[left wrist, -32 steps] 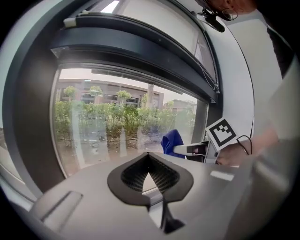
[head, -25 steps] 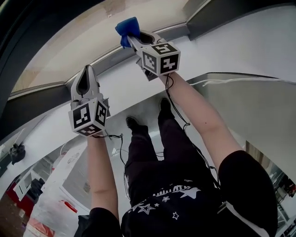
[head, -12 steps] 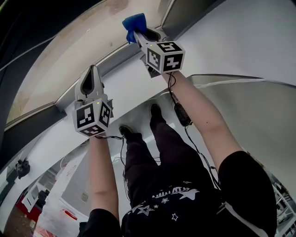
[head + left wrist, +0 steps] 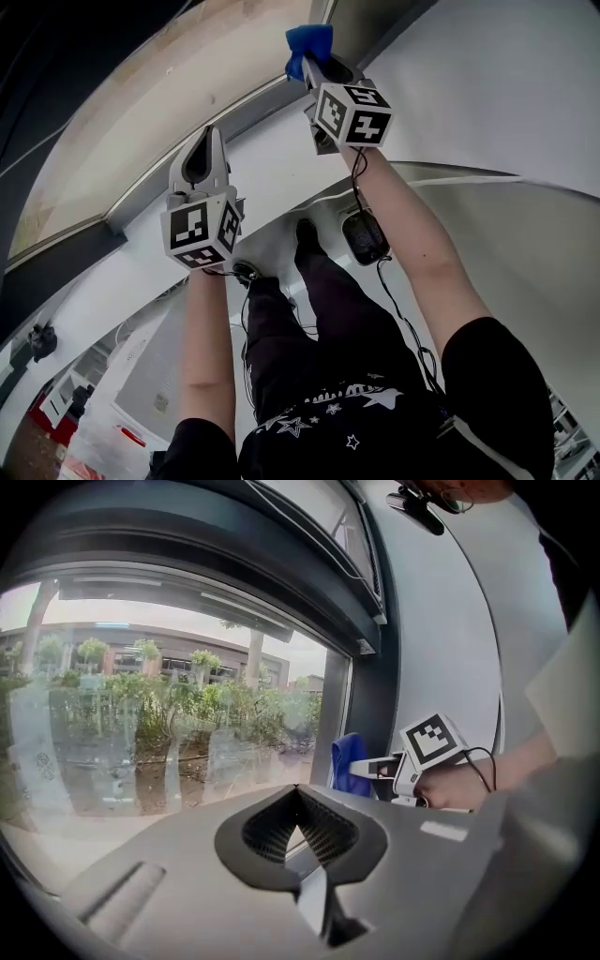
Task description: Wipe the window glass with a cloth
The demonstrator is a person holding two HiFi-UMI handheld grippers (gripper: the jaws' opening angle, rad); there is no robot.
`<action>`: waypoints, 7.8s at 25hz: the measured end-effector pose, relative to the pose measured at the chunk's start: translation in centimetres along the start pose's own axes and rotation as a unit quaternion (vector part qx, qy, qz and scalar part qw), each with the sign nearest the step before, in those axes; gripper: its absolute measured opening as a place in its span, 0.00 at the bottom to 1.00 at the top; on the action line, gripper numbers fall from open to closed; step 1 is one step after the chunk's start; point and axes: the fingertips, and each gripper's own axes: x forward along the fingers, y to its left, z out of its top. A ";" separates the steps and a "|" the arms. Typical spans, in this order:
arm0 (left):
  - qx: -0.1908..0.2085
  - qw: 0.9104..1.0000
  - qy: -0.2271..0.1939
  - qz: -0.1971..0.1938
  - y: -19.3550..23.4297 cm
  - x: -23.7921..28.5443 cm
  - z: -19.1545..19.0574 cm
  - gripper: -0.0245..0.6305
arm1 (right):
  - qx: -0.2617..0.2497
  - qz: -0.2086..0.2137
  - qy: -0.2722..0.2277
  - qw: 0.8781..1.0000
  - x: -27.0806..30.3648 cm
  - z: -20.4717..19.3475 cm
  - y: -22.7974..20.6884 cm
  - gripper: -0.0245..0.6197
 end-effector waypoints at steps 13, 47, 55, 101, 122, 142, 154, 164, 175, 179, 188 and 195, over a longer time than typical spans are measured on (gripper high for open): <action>-0.031 0.998 -0.015 0.052 4.2 -4.6 -2.9 0.05 | -0.043 0.035 0.022 0.998 -1.5 -3.1 6.3 0.15; -0.114 0.963 -0.007 0.246 36.7 -35.8 -17.8 0.05 | -0.204 0.294 0.154 0.921 7.2 -29.3 61.8 0.15; -0.116 0.963 0.005 0.243 35.2 -34.6 -18.8 0.05 | -0.209 0.259 0.155 0.930 7.3 -29.3 57.0 0.15; -0.016 0.999 0.030 0.022 2.0 0.3 -9.4 0.05 | -0.076 -0.018 0.097 0.992 2.4 -11.5 -0.2 0.15; -0.101 0.965 0.007 0.241 32.4 -29.2 -20.8 0.05 | -0.218 0.276 0.179 0.919 6.4 -31.6 49.4 0.15; -0.139 0.955 0.016 0.261 39.7 -32.2 -27.2 0.05 | -0.250 0.281 0.202 0.904 13.6 -39.6 58.8 0.16; -0.117 0.972 0.047 0.196 32.2 -23.8 -26.2 0.05 | -0.213 0.222 0.208 0.928 13.2 -36.1 46.0 0.16; -0.079 0.988 0.056 0.123 22.8 -13.4 -22.9 0.05 | -0.178 0.140 0.196 0.954 12.8 -30.2 28.9 0.16; -0.034 0.996 0.071 0.049 12.5 -3.3 -19.7 0.05 | -0.127 0.042 0.167 0.977 11.8 -23.3 10.7 0.16; -0.025 0.997 0.069 0.033 9.6 0.1 -18.3 0.05 | -0.108 0.015 0.158 0.981 11.5 -21.5 5.6 0.16; 0.002 0.997 0.077 0.007 3.8 5.1 -17.2 0.05 | -0.042 -0.065 0.123 0.989 9.4 -17.6 -5.7 0.16; 0.005 0.996 0.089 0.028 1.8 4.2 -16.9 0.05 | -0.012 -0.069 0.126 0.990 6.6 -17.9 -7.1 0.16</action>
